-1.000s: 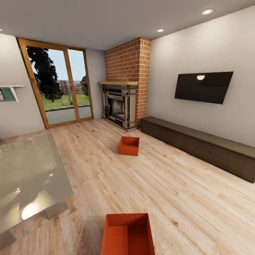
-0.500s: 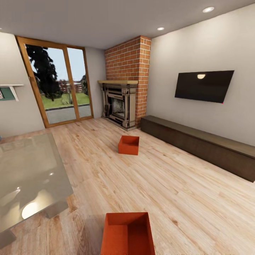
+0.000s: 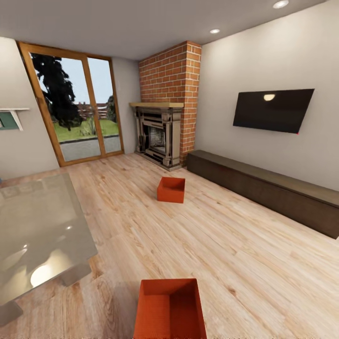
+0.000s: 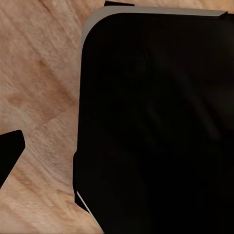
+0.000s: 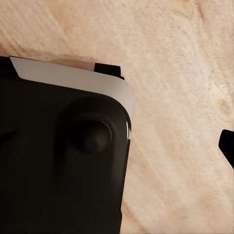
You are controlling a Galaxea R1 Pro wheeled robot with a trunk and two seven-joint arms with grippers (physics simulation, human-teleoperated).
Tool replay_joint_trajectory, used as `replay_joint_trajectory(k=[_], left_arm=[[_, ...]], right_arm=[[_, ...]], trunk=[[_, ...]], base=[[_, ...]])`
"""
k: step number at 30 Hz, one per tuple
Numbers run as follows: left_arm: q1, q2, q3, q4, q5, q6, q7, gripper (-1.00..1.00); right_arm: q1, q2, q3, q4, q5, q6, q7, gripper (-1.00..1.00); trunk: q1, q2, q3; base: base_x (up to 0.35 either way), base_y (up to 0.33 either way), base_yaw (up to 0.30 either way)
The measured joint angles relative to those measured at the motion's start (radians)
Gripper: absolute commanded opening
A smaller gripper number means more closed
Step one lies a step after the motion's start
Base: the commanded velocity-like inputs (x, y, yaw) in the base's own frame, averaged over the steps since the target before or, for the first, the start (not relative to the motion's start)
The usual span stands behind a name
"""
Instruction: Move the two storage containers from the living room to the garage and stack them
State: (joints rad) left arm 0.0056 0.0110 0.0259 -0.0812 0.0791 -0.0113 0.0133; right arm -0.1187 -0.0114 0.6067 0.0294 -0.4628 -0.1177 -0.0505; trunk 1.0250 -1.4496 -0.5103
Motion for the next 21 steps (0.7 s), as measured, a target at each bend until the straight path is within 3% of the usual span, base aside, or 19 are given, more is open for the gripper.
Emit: replay_joint_trajectory(k=[21], left_arm=[[0.000,0.000,0.000,0.000,0.000,0.000,0.000,1.00]], right_arm=[[0.000,0.000,0.000,0.000,0.000,0.000,0.000,1.00]], trunk=[[0.000,0.000,-0.033]], base=[[0.000,0.000,0.000]])
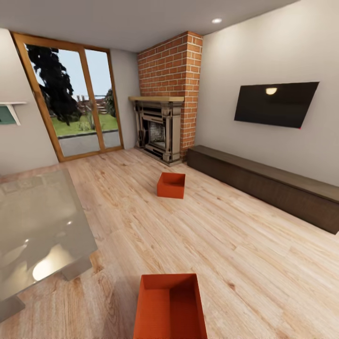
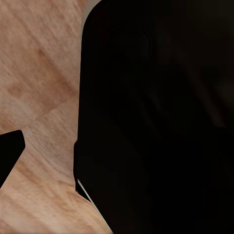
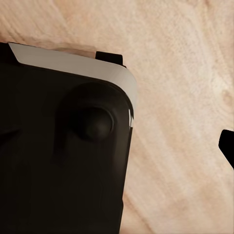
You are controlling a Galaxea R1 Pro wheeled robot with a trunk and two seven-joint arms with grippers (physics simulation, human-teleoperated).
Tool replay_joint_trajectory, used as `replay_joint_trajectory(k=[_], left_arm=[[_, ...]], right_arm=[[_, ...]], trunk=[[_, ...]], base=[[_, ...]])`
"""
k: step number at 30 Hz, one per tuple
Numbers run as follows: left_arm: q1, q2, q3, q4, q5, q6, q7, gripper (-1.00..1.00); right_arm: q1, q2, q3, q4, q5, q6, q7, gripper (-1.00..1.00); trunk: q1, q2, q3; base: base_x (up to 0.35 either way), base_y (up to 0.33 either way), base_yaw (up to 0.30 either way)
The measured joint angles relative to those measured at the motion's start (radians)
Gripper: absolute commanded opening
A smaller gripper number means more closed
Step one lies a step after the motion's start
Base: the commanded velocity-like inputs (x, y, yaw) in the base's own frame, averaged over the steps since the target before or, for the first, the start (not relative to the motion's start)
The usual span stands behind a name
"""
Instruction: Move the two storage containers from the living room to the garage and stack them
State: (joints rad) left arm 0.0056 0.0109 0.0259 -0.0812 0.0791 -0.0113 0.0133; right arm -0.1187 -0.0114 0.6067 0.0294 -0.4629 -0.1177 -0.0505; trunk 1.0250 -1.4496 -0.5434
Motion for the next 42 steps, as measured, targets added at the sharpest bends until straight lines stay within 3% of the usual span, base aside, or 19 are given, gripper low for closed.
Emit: replay_joint_trajectory(k=[42], left_arm=[[0.000,0.001,0.000,0.000,0.000,0.000,0.000,1.00]], right_arm=[[0.000,-0.001,-0.002,0.000,0.000,0.000,0.000,1.00]], trunk=[[0.000,0.000,-0.067]], base=[[0.000,0.000,0.000]])
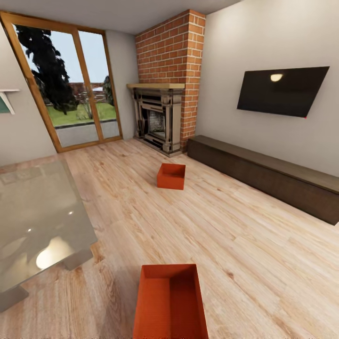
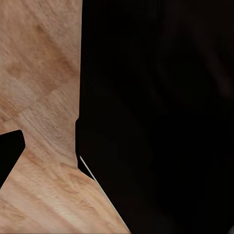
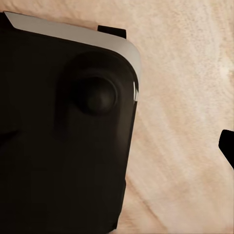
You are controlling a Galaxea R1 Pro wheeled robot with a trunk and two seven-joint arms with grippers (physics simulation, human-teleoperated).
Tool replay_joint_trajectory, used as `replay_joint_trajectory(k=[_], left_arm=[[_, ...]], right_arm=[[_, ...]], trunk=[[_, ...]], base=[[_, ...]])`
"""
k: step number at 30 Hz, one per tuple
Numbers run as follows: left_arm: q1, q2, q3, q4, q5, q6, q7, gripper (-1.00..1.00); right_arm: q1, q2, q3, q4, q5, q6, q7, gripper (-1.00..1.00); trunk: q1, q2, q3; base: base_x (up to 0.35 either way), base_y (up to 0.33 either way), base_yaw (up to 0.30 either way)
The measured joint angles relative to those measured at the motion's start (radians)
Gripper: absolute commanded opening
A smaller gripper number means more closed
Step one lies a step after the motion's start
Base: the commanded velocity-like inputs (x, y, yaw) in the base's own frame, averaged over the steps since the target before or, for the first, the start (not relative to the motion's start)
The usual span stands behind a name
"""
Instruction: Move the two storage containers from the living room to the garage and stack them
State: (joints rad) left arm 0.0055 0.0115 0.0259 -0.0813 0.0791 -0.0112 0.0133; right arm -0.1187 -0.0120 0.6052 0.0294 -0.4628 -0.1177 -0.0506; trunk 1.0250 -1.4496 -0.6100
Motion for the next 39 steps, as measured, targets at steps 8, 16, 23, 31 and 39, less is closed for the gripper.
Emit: replay_joint_trajectory(k=[8,16,23,31,39], left_arm=[[0.000,0.000,0.000,0.000,0.000,0.000,0.000,1.00],[0.000,-0.001,0.000,0.000,0.000,0.000,0.000,1.00],[0.000,-0.001,0.000,0.000,0.000,0.000,0.000,1.00],[0.000,0.000,0.000,0.000,0.000,0.000,0.000,1.00],[0.000,0.000,0.000,0.000,0.000,0.000,0.000,1.00]], right_arm=[[0.000,0.001,0.000,0.000,0.000,0.000,0.000,1.00],[0.000,0.001,0.000,0.000,0.000,0.000,0.000,1.00],[0.000,0.000,0.000,0.000,0.000,0.000,0.000,1.00],[0.000,0.000,0.000,0.000,0.000,0.000,0.000,1.00],[0.000,-0.001,-0.001,0.000,0.000,0.000,0.000,1.00]], trunk=[[0.000,0.000,-0.013],[0.000,0.000,-0.025],[0.000,0.000,-0.037],[0.000,0.000,-0.049],[0.000,0.000,-0.062]], base=[[0.000,0.000,0.000],[0.000,0.000,0.000],[0.000,0.000,0.000],[0.000,0.000,0.000],[0.000,0.000,0.000]])
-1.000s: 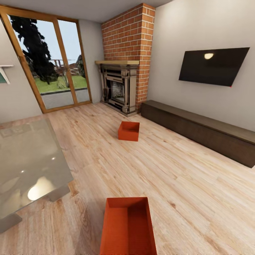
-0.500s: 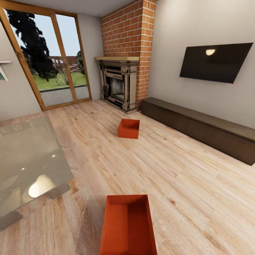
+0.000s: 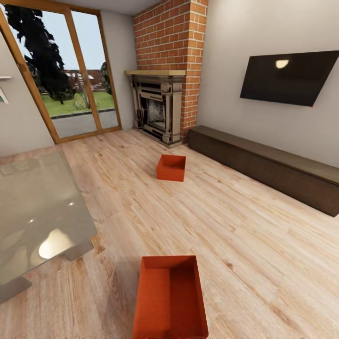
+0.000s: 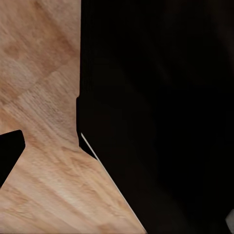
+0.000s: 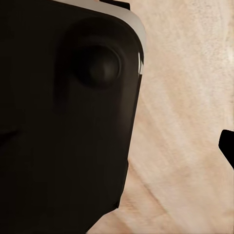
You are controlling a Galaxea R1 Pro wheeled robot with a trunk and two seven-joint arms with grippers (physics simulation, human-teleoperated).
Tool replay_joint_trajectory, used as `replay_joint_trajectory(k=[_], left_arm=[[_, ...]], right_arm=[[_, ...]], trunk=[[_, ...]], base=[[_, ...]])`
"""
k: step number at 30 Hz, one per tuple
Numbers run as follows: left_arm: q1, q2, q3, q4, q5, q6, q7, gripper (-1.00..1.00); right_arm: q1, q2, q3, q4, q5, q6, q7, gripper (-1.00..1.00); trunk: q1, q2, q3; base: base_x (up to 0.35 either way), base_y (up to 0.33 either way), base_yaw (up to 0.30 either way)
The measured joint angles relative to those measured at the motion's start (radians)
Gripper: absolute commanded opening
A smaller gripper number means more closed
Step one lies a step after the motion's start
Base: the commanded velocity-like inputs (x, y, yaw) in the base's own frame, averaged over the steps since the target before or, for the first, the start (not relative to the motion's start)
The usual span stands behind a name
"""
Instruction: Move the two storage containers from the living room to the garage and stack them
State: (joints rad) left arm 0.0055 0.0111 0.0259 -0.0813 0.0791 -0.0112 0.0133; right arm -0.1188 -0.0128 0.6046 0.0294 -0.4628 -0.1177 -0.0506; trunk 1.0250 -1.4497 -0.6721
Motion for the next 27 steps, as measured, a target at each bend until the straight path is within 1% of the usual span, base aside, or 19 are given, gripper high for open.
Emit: replay_joint_trajectory(k=[27], left_arm=[[0.000,0.000,0.000,0.000,0.000,0.000,0.000,1.00]], right_arm=[[0.000,0.000,0.000,0.000,0.000,0.000,0.000,1.00]], trunk=[[0.000,0.000,-0.043]], base=[[0.000,0.000,0.000]])
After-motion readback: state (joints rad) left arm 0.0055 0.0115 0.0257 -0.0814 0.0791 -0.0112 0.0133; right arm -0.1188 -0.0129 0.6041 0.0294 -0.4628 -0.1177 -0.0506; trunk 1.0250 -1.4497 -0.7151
